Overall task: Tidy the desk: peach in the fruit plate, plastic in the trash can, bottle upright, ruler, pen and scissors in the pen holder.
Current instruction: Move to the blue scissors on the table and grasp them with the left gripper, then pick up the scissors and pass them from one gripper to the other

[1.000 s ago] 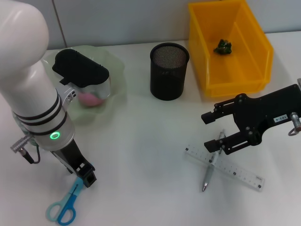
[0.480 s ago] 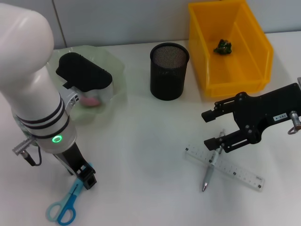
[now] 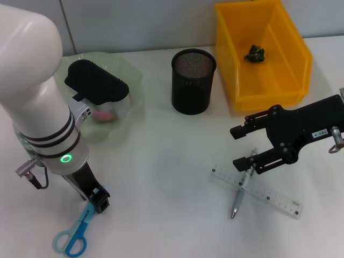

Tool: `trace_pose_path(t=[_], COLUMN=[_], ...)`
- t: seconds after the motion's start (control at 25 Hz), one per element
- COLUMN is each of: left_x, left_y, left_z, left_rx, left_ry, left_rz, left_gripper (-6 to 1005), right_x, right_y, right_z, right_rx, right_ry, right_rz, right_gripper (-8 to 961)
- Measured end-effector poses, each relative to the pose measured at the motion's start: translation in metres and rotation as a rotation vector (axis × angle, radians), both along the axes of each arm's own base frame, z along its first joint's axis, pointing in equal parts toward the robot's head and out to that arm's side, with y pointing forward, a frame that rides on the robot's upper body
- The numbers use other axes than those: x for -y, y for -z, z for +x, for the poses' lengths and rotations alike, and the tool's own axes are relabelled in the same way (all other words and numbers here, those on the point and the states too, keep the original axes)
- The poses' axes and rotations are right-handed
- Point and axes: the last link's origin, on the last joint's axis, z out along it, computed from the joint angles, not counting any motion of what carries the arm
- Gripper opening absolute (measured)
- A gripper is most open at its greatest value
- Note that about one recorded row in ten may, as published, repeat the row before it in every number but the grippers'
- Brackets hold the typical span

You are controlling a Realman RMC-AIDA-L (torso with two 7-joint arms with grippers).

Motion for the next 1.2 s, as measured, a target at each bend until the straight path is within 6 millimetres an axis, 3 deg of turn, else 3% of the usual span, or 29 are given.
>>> trace_pose_path(t=[0.64, 0.84, 1.2], left_x=[-0.0005, -0.0009, -0.0028], left_y=[0.0010, 0.0009, -0.0018], left_z=[-0.0021, -0.0012, 0.0044], left_rx=[-0.009, -0.008, 0.003], left_ry=[0.012, 0.019, 0.034], left_rz=[0.002, 0.002, 0.008], left_gripper=[406, 281, 224], right_x=[-0.0016, -0.0018, -0.0024], right_y=[0.0008, 0.0006, -0.0004], right_z=[-0.0027, -0.0028, -0.0030], right_rx=[-0.002, -0.002, 0.000], right_ry=[-0.006, -0.007, -0.008], right_rz=[-0.003, -0.003, -0.001], right_gripper=[758, 758, 758])
